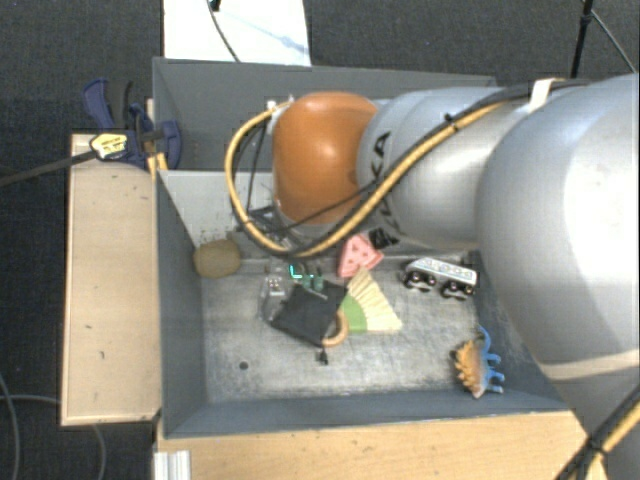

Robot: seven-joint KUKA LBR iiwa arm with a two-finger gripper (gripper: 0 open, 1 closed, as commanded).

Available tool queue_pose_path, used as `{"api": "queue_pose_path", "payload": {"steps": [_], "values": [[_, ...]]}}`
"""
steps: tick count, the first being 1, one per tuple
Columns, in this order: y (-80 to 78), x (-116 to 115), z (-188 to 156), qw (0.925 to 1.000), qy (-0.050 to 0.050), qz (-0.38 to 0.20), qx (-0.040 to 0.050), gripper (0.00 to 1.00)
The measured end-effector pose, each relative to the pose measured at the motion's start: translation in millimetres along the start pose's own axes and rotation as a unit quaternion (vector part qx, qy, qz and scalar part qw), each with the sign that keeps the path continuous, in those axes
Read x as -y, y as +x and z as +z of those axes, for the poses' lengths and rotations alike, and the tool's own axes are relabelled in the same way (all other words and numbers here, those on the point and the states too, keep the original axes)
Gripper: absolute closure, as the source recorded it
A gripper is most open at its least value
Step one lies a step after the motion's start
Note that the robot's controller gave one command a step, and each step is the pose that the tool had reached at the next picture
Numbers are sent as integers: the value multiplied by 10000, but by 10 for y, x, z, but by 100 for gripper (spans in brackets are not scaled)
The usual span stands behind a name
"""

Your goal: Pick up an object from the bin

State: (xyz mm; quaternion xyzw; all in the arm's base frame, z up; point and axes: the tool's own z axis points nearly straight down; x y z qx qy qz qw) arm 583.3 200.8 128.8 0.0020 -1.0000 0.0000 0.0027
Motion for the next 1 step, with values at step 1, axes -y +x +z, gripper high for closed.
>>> {"api": "queue_pose_path", "payload": {"steps": [1], "values": [[-23,7,-45,10000,-8,20,39,0]]}}
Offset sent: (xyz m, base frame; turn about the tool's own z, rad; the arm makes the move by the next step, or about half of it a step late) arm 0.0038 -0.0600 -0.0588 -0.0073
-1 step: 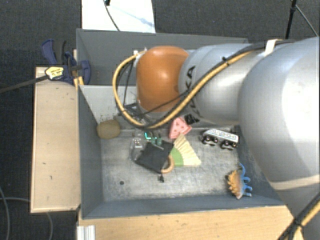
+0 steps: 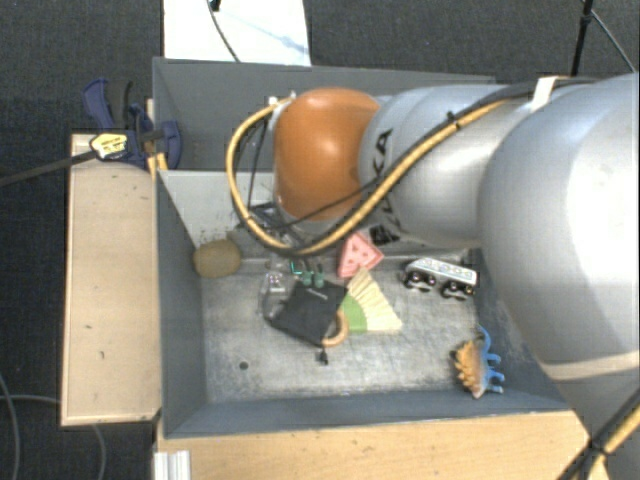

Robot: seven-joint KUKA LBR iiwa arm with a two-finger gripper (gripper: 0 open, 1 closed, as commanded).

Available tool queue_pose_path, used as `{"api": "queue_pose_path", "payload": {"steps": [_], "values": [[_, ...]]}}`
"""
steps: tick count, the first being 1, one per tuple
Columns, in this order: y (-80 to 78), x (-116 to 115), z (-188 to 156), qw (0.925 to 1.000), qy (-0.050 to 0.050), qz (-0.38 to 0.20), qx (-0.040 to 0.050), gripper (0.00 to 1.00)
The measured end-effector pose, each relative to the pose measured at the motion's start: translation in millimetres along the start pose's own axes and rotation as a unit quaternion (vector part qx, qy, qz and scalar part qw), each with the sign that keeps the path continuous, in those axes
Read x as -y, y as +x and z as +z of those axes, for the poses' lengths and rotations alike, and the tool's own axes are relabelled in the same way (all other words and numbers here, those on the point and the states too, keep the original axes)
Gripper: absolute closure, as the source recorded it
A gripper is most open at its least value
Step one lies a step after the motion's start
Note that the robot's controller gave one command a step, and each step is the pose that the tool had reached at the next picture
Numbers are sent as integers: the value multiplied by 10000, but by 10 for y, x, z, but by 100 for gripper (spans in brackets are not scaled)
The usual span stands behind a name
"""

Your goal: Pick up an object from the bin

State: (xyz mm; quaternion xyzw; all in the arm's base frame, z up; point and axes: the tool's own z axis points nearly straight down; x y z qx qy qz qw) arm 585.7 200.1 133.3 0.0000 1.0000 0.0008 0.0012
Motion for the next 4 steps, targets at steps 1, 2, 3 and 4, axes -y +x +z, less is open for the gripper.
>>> {"api": "queue_pose_path", "payload": {"steps": [1,2,3,4], "values": [[-35,587,595,10000,-7,-40,22,100],[-36,587,594,10000,-7,-31,21,100],[-31,480,87,10000,9,-61,-27,100],[-31,584,-519,10000,2,21,-16,100]]}}
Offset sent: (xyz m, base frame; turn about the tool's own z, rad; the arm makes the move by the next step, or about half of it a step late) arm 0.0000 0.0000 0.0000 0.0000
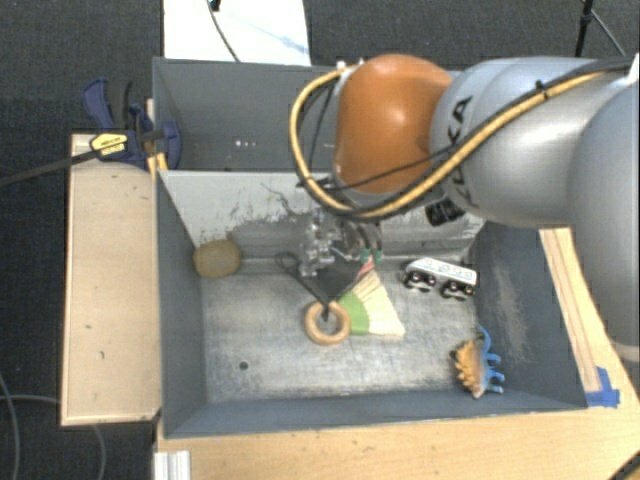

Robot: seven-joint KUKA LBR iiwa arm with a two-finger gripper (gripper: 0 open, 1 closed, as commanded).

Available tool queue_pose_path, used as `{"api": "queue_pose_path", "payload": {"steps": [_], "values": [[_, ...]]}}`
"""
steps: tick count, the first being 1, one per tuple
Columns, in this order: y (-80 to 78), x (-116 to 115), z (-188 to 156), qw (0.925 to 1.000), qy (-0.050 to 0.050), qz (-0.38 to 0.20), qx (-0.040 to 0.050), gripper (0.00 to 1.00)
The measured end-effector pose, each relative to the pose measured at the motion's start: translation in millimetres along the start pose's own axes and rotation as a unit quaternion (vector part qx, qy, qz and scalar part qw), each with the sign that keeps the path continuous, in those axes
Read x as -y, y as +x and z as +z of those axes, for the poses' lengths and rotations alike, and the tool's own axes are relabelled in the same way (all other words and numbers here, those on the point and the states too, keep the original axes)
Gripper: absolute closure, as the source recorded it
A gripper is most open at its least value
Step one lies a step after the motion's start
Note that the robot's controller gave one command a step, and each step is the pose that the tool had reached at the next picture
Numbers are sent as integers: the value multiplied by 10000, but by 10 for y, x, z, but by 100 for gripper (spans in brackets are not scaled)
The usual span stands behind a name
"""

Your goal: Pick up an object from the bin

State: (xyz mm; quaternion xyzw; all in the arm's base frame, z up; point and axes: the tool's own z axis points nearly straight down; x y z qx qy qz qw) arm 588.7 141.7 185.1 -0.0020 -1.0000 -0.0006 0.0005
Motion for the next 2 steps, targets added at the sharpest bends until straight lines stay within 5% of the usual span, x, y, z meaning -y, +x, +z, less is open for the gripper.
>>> {"api": "queue_pose_path", "payload": {"steps": [1,2], "values": [[-26,5,-384,9997,-1,-249,60,100],[0,6,-683,10000,1,15,7,100]]}}
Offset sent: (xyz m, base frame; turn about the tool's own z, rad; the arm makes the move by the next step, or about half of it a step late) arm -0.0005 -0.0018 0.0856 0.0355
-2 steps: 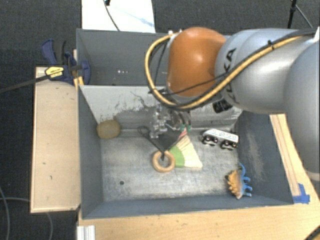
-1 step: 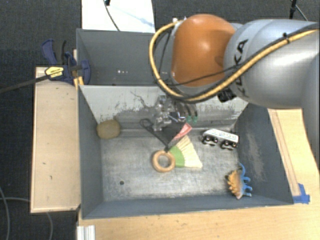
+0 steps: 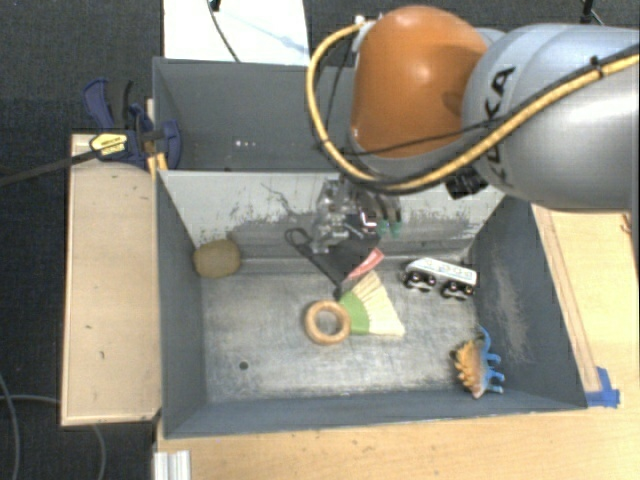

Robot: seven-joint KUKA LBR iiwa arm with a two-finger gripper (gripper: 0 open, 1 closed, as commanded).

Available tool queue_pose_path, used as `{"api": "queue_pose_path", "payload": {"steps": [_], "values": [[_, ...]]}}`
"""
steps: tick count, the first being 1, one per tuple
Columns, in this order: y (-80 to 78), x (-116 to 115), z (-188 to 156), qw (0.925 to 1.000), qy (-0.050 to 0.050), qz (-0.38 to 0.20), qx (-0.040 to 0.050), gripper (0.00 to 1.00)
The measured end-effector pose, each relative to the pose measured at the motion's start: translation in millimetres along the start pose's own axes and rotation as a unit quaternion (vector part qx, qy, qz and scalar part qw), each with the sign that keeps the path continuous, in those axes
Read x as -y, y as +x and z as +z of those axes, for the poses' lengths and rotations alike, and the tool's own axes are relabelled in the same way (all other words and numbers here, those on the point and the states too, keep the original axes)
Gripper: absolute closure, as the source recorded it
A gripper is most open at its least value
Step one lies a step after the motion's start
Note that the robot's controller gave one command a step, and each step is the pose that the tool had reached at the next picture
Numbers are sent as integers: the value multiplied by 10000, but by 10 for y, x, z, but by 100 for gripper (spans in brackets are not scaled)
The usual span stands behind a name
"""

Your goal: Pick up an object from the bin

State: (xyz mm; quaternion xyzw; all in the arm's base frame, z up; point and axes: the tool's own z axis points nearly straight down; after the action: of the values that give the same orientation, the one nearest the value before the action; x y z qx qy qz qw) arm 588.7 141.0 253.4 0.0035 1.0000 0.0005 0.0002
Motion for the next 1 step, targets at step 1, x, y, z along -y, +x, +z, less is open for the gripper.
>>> {"api": "queue_pose_path", "payload": {"steps": [1], "values": [[57,129,247,10000,-10,-68,66,100]]}}
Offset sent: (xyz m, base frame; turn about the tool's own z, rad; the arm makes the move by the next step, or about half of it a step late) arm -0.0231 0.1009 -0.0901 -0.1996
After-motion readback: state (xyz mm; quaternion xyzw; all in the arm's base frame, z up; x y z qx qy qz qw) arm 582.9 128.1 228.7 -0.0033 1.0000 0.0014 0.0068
